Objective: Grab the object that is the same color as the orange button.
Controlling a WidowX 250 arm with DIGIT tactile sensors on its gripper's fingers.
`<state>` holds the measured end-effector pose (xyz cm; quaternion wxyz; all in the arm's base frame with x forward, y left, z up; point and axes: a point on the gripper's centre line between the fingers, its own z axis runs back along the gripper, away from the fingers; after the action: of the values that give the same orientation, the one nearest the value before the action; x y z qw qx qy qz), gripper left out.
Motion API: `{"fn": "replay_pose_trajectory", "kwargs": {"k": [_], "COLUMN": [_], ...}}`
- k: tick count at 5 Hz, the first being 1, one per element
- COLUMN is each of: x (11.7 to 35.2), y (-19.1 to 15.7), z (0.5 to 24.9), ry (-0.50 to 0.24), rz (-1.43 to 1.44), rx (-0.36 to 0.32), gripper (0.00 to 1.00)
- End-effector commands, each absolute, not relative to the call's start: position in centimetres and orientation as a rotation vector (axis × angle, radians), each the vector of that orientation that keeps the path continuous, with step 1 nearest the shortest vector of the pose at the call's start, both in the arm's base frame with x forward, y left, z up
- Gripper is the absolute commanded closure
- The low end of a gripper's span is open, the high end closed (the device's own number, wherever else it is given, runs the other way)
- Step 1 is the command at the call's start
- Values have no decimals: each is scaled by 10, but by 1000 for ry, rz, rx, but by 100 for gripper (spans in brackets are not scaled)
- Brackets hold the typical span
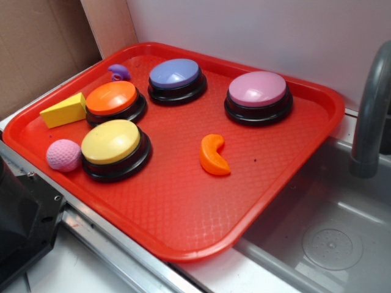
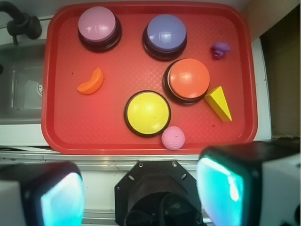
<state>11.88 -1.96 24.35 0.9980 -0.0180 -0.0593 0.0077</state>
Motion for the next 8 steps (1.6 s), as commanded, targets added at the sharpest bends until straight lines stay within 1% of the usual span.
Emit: {"fn": "replay_pose_trajectory", "kwargs": {"k": [1, 2, 4, 5, 6, 7, 8], "x": [119, 138, 177, 210, 234, 246, 249], "y": [-20, -24, -43, -65, -79, -80, -82], "z": [244, 226, 189, 148, 110, 80, 57], "ry": [-119, -104, -126, -140, -111, -95, -71], "rz": [15, -54, -11, 87, 50, 73, 87], "rx": [-36, -24, 8, 74, -17, 9, -17], "gripper": [0, 0, 0, 0, 0, 0, 0]}}
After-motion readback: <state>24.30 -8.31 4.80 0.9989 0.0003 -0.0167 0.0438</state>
